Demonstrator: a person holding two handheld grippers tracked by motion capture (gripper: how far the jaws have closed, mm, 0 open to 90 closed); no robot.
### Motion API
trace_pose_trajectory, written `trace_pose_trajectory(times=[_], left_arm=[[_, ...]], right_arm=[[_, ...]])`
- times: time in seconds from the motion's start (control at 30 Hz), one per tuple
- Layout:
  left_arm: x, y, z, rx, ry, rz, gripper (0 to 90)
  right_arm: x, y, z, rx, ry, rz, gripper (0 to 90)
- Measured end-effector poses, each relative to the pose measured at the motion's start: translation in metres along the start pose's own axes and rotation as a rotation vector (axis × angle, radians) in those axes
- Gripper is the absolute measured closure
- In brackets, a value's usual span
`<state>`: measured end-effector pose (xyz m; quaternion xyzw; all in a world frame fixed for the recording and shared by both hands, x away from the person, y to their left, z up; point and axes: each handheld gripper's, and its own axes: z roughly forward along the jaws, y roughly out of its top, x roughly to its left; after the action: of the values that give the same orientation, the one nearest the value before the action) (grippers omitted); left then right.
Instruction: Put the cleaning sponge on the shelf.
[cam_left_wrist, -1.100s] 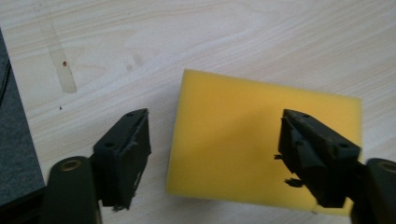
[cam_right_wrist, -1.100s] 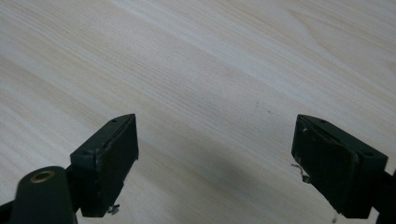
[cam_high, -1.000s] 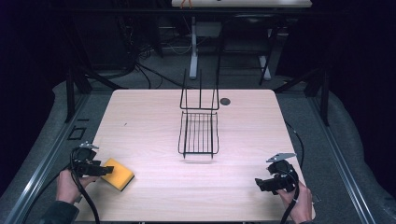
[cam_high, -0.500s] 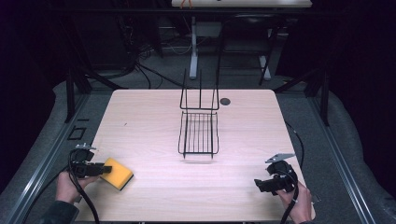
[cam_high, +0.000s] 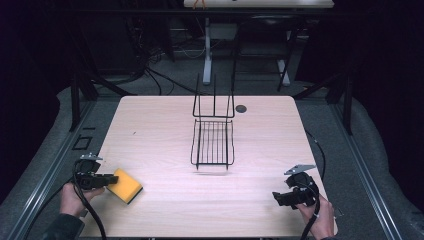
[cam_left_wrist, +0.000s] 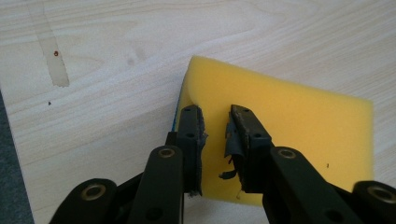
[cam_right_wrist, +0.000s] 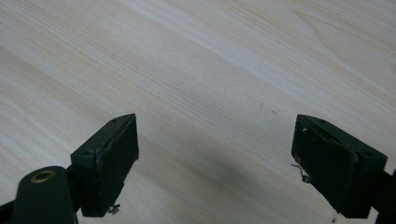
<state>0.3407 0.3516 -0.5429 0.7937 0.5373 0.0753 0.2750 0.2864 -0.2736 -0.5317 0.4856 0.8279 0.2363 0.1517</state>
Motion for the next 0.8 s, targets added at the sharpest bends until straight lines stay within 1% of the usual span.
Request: trace_pose_trajectory(times=[0.07,0.23,0.27,0.33,0.4,0.43,0.47,0.5,0.57,0.6,0.63,0.67,0.77,0.8], left_arm=[[0.001,0.001,0.000,0.004,-0.002,0.010,77.6],[0.002,0.002,-0.001,0.003,-0.008,0.009,81.7],[0.003,0.002,-0.002,0.005,-0.006,0.015,82.0],[0.003,0.002,-0.003,-0.004,0.002,0.014,82.6],[0.004,0.003,-0.004,0.000,0.000,0.015,83.1],[0.004,0.003,-0.008,-0.016,0.002,0.014,83.3],[0.003,0.004,-0.010,-0.024,0.004,0.013,83.4],[0.002,0.004,-0.012,-0.041,0.014,0.010,83.5],[0.003,0.006,-0.018,-0.045,0.006,0.016,83.6],[0.002,0.006,-0.019,-0.059,0.013,0.011,83.7],[0.002,0.007,-0.021,-0.056,0.007,0.019,83.7],[0.002,0.007,-0.023,-0.068,0.009,0.016,83.8],[0.000,0.010,-0.029,-0.074,0.002,0.023,83.9],[-0.001,0.010,-0.030,-0.082,0.005,0.024,83.9]], right_arm=[[0.000,0.000,0.001,-0.005,-0.003,0.000,14.5],[0.000,0.000,0.000,-0.001,-0.002,0.001,14.4],[-0.001,-0.001,0.001,-0.004,-0.002,0.002,14.4],[-0.001,-0.001,0.001,-0.004,-0.006,0.001,14.4],[-0.001,0.000,0.000,-0.001,-0.006,0.003,14.4],[0.000,0.000,-0.002,-0.012,-0.008,0.006,14.4],[-0.001,0.000,-0.003,-0.006,-0.005,0.002,14.4],[0.000,0.000,-0.003,-0.013,-0.010,0.001,14.4],[0.000,0.000,-0.003,-0.014,-0.010,0.001,14.4],[-0.001,0.000,-0.003,-0.011,-0.012,-0.001,14.4],[0.000,0.000,-0.003,-0.010,-0.009,0.003,14.4],[-0.001,0.000,-0.002,-0.010,-0.008,0.005,14.4],[-0.001,0.000,-0.003,-0.010,-0.011,0.003,14.4],[-0.001,0.000,-0.003,-0.011,-0.014,0.001,14.4]])
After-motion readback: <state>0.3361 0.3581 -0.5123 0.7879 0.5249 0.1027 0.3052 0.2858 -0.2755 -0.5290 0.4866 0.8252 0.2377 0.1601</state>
